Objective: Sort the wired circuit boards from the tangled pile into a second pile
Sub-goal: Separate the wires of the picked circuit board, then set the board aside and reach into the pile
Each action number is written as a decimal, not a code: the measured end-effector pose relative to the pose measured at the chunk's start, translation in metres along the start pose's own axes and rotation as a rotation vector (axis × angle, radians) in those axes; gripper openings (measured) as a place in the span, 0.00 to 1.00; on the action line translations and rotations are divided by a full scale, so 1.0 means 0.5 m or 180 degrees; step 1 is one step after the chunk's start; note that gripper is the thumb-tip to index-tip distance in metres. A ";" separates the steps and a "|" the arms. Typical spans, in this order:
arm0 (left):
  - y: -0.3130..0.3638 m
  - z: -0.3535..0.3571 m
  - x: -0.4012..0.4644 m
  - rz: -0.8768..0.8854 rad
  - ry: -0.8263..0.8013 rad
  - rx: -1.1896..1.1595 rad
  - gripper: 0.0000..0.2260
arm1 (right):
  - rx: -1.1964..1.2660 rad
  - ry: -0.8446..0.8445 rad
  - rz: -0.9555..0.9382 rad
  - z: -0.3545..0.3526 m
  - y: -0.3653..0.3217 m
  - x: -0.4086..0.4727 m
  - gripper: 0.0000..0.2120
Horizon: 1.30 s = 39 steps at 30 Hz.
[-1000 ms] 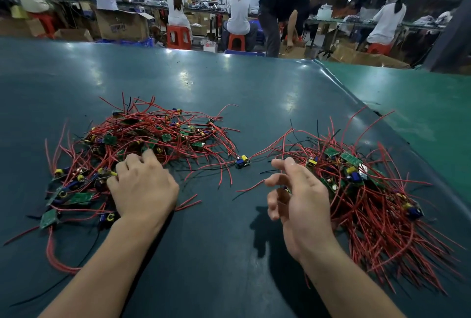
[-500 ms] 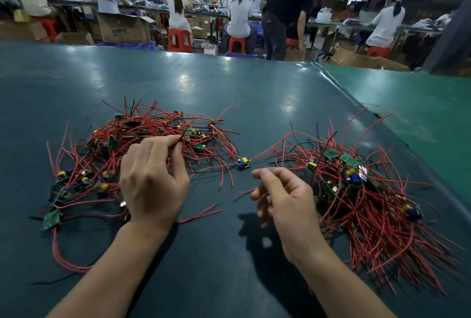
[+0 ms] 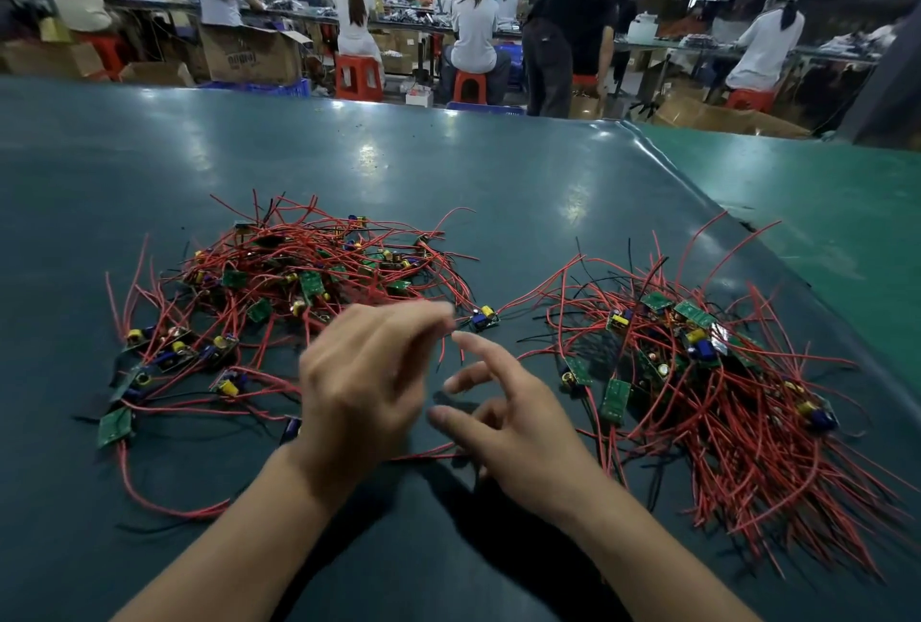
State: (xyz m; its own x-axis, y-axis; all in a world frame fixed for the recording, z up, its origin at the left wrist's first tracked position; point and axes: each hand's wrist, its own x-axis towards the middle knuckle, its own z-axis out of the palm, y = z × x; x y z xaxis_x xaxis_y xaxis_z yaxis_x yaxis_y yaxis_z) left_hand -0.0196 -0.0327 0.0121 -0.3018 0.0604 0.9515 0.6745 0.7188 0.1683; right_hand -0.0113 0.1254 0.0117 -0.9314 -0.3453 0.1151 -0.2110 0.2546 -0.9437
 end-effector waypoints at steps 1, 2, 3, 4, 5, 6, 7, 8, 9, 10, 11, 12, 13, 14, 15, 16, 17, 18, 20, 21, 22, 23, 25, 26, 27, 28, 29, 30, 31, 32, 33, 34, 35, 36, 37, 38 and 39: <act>0.013 0.009 -0.003 0.0190 -0.0142 -0.0320 0.05 | -0.0092 0.0060 -0.0157 0.004 0.000 0.002 0.24; 0.027 0.020 -0.005 0.0372 -0.0291 -0.0629 0.06 | -0.0275 0.0226 -0.0366 0.006 0.001 0.004 0.21; 0.037 0.029 -0.008 0.0538 -0.0434 -0.0889 0.07 | -0.0588 0.0458 -0.0580 0.003 0.001 0.006 0.14; 0.043 0.036 -0.008 0.0644 -0.0539 -0.1050 0.08 | -0.0851 0.0708 -0.0746 -0.001 0.002 0.009 0.08; 0.047 0.041 -0.008 0.0694 -0.0572 -0.1085 0.10 | -0.0885 0.0914 -0.0805 -0.008 0.007 0.012 0.06; 0.048 0.042 -0.008 0.0697 -0.0529 -0.1043 0.11 | -0.0597 0.1068 -0.0735 -0.014 0.009 0.014 0.06; 0.049 0.042 -0.009 0.0624 -0.0471 -0.1006 0.10 | -0.0047 0.1185 -0.0600 -0.019 0.008 0.016 0.07; 0.051 0.042 -0.013 0.0525 -0.0436 -0.0994 0.08 | 0.0560 0.1297 -0.0442 -0.025 0.007 0.019 0.08; 0.051 0.041 -0.020 0.0392 -0.0480 -0.0980 0.03 | 0.1102 0.1392 -0.0327 -0.029 0.002 0.021 0.09; 0.052 0.041 -0.023 0.0173 -0.0558 -0.0941 0.06 | 0.1502 0.1448 -0.0285 -0.034 -0.004 0.023 0.11; 0.050 0.042 -0.027 -0.0098 -0.0729 -0.0881 0.13 | 0.1856 0.1479 -0.0291 -0.039 -0.007 0.024 0.14; 0.050 0.044 -0.029 -0.0432 -0.0917 -0.0817 0.17 | 0.2189 0.1472 -0.0321 -0.045 -0.009 0.024 0.16; 0.051 0.046 -0.026 -0.0747 -0.1045 -0.0830 0.19 | 0.2462 0.1423 -0.0338 -0.050 -0.012 0.024 0.17; 0.051 0.046 -0.023 -0.1012 -0.1112 -0.0873 0.18 | 0.2621 0.1346 -0.0319 -0.052 -0.015 0.022 0.17; 0.052 0.048 -0.021 -0.1215 -0.1147 -0.0891 0.17 | 0.2715 0.1256 -0.0270 -0.052 -0.018 0.019 0.17; 0.052 0.048 -0.019 -0.1377 -0.1215 -0.0882 0.17 | 0.2783 0.1150 -0.0213 -0.052 -0.021 0.017 0.18; 0.052 0.050 -0.017 -0.1518 -0.1303 -0.0856 0.18 | 0.2858 0.1028 -0.0137 -0.051 -0.024 0.017 0.18; 0.051 0.051 -0.016 -0.1675 -0.1372 -0.0896 0.21 | 0.2926 0.0902 -0.0042 -0.051 -0.025 0.016 0.18; 0.050 0.050 -0.011 -0.1740 -0.1289 -0.1124 0.21 | 0.3034 0.0679 0.0185 -0.051 -0.027 0.017 0.18; 0.052 0.049 -0.007 -0.1625 -0.1162 -0.1212 0.18 | 0.3044 0.0609 0.0289 -0.052 -0.026 0.017 0.17; 0.055 0.049 -0.006 -0.1523 -0.1035 -0.1349 0.15 | 0.2998 0.0584 0.0353 -0.053 -0.024 0.018 0.17; 0.059 0.049 -0.005 -0.1497 -0.0913 -0.1534 0.10 | 0.2876 0.0608 0.0369 -0.053 -0.021 0.019 0.17; 0.061 0.052 -0.004 -0.1682 -0.0645 -0.1760 0.05 | 0.2414 0.0777 0.0312 -0.056 -0.011 0.021 0.15; 0.056 0.055 -0.003 -0.1831 -0.0395 -0.1682 0.05 | 0.1992 0.0917 0.0247 -0.057 -0.003 0.022 0.15; 0.047 0.057 0.000 -0.2019 -0.0093 -0.1557 0.06 | 0.1391 0.1053 0.0158 -0.060 0.006 0.023 0.15; 0.035 0.058 0.005 -0.2257 0.0247 -0.1497 0.07 | 0.0629 0.1136 0.0058 -0.064 0.016 0.024 0.14; 0.022 0.058 0.011 -0.2511 0.0577 -0.1520 0.07 | -0.0172 0.1107 -0.0015 -0.068 0.026 0.024 0.13; 0.012 0.058 0.016 -0.2715 0.0838 -0.1576 0.06 | -0.0913 0.0956 -0.0026 -0.070 0.034 0.022 0.13; 0.002 0.058 0.018 -0.2850 0.1001 -0.1622 0.06 | -0.1524 0.0753 0.0014 -0.069 0.039 0.020 0.13; -0.004 0.058 0.017 -0.2934 0.1082 -0.1646 0.07 | -0.1983 0.0576 0.0062 -0.065 0.042 0.018 0.13; -0.007 0.058 0.014 -0.2975 0.1121 -0.1627 0.08 | -0.2285 0.0490 0.0083 -0.060 0.042 0.017 0.12; -0.008 0.058 0.012 -0.2966 0.1170 -0.1584 0.07 | -0.2423 0.0494 0.0070 -0.054 0.040 0.016 0.12; -0.007 0.057 0.013 -0.2904 0.1250 -0.1520 0.06 | -0.2421 0.0547 0.0033 -0.051 0.039 0.015 0.13; -0.006 0.055 0.015 -0.2800 0.1351 -0.1475 0.05 | -0.2316 0.0613 0.0001 -0.051 0.039 0.015 0.13; -0.004 0.052 0.019 -0.2682 0.1451 -0.1469 0.05 | -0.2166 0.0659 -0.0005 -0.052 0.038 0.016 0.14; -0.003 0.048 0.023 -0.2552 0.1528 -0.1455 0.06 | -0.2036 0.0662 0.0003 -0.054 0.038 0.015 0.15; -0.003 0.044 0.026 -0.2400 0.1574 -0.1365 0.07 | -0.1961 0.0635 0.0005 -0.055 0.038 0.014 0.15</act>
State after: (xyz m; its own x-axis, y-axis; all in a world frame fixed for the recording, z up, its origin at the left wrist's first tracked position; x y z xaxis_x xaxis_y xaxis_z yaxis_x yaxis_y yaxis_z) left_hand -0.0392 -0.0178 0.0186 -0.5026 -0.6739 0.5415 0.6378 0.1337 0.7585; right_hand -0.0302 0.1527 0.0031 -0.9565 -0.1853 0.2252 -0.2860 0.7473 -0.5998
